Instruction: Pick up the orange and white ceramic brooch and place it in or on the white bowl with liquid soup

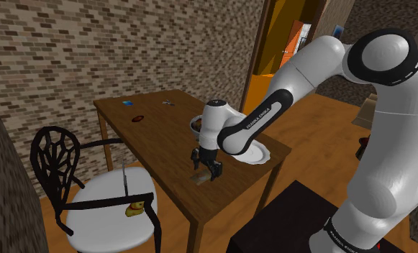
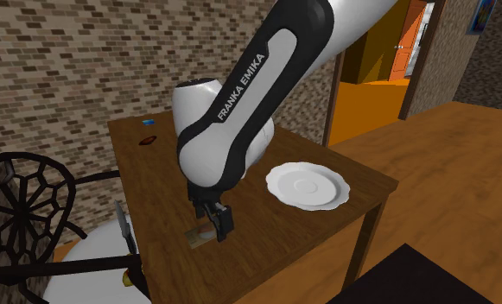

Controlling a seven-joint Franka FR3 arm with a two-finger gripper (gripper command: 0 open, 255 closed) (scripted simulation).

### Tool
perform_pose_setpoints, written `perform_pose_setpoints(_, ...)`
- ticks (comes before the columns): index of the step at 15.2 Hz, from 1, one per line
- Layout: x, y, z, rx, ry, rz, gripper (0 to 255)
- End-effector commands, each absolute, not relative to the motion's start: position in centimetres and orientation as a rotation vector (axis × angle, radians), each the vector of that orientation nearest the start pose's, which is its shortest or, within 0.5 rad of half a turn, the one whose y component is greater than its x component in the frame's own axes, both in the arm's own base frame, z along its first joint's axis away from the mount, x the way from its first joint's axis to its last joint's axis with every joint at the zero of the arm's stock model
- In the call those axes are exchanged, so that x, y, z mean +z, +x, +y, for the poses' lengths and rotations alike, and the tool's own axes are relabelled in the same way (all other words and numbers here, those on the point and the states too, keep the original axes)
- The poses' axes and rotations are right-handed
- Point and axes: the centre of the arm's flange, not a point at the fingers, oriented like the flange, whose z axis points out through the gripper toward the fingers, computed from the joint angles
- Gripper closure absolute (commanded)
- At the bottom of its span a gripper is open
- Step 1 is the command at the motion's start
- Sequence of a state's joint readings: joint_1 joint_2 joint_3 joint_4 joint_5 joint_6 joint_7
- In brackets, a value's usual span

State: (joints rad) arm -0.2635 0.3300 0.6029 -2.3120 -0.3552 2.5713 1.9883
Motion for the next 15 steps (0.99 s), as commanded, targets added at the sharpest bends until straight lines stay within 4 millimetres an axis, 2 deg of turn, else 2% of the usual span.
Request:
perform_pose_setpoints(1,22.6,48.9,18.6,-0.016,-2.422,1.987,0)
perform_pose_setpoints(3,22.6,48.9,18.6,-0.016,-2.422,1.987,0)
perform_pose_setpoints(4,22.6,48.9,18.6,-0.016,-2.422,1.987,255)
perform_pose_setpoints(13,22.6,48.9,18.6,-0.016,-2.422,1.987,255)
perform_pose_setpoints(15,23.6,48.9,18.6,-0.016,-2.422,1.987,255)
